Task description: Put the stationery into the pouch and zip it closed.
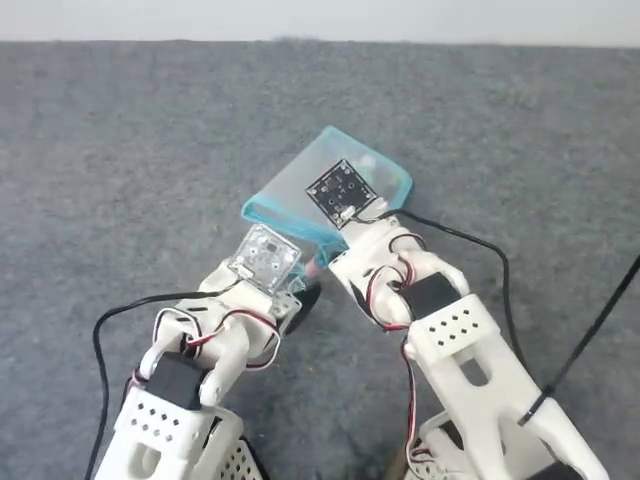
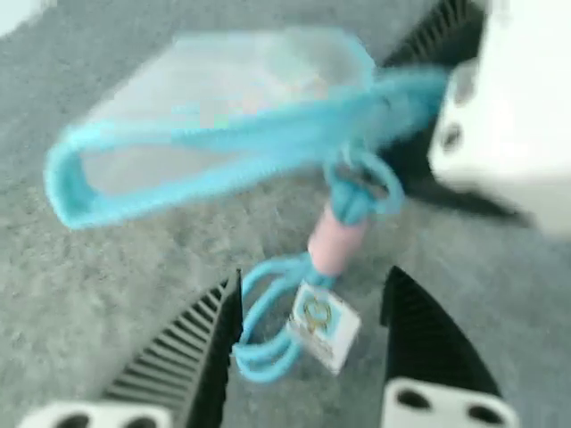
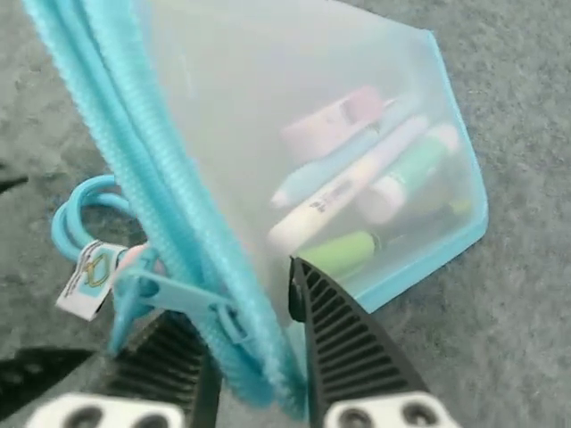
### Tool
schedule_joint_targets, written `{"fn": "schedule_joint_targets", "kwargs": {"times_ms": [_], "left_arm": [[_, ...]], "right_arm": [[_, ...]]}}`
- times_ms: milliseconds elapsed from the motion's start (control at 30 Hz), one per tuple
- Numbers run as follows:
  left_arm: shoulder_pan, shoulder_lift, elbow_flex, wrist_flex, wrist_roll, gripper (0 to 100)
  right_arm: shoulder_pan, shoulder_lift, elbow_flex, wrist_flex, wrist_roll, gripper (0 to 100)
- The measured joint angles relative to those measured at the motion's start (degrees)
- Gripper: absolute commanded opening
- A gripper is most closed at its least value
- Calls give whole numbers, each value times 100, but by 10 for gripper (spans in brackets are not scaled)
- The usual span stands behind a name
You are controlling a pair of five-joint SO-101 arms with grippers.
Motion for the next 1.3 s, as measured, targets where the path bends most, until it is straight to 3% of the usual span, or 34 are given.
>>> {"fn": "schedule_joint_targets", "kwargs": {"times_ms": [200, 367, 600, 867, 1300], "left_arm": [[0, 9, 352, -782, 712, 252], [-9, 9, 352, -888, 791, 244], [-18, 18, 888, -1644, 941, 171], [-53, 18, 914, -1776, 958, 7], [-624, 9, 905, -1785, 958, 9]], "right_arm": [[-105, 0, -9, 105, -492, 6], [-114, -35, -9, 105, -615, 6], [-440, -246, -44, 378, -615, 6], [-519, -369, -35, 440, -633, 6], [-70, -396, 176, 141, -123, 6]]}}
